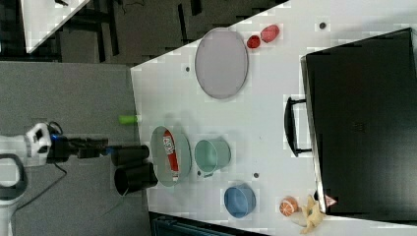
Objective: Pick ketchup from strainer and place it on the table
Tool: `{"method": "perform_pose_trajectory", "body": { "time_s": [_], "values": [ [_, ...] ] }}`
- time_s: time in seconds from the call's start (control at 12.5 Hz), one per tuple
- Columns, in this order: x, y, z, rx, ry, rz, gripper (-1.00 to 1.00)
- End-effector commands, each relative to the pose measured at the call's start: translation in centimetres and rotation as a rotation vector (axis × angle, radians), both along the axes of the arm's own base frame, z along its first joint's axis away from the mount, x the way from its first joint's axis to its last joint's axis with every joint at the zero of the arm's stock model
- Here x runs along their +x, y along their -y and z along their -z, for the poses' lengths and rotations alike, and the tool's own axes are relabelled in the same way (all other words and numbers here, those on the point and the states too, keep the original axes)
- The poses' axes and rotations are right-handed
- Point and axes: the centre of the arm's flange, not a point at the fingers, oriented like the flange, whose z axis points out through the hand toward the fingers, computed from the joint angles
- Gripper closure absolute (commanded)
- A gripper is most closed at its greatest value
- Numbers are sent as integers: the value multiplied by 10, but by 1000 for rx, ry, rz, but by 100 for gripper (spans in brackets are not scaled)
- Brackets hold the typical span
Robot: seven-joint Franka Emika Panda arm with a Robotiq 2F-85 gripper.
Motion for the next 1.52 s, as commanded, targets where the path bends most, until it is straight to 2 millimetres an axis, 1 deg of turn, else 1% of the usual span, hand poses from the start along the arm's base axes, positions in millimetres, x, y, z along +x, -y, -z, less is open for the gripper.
{"method": "perform_pose_trajectory", "body": {
  "time_s": [0.08,0.24,0.32,0.48,0.72,0.96,1.28,1.52],
  "values": [
    [-30,-63,29,12,-19,-92,-100],
    [-46,-95,64,28,-43,-148,-100],
    [-51,-107,82,37,-39,-168,-100],
    [-57,-119,121,35,-16,-167,-100],
    [-66,-128,184,22,24,-216,-100],
    [-65,-134,238,49,32,-227,-100],
    [-63,-135,296,68,35,-250,-100],
    [-67,-140,328,93,28,-211,-100]
  ]
}}
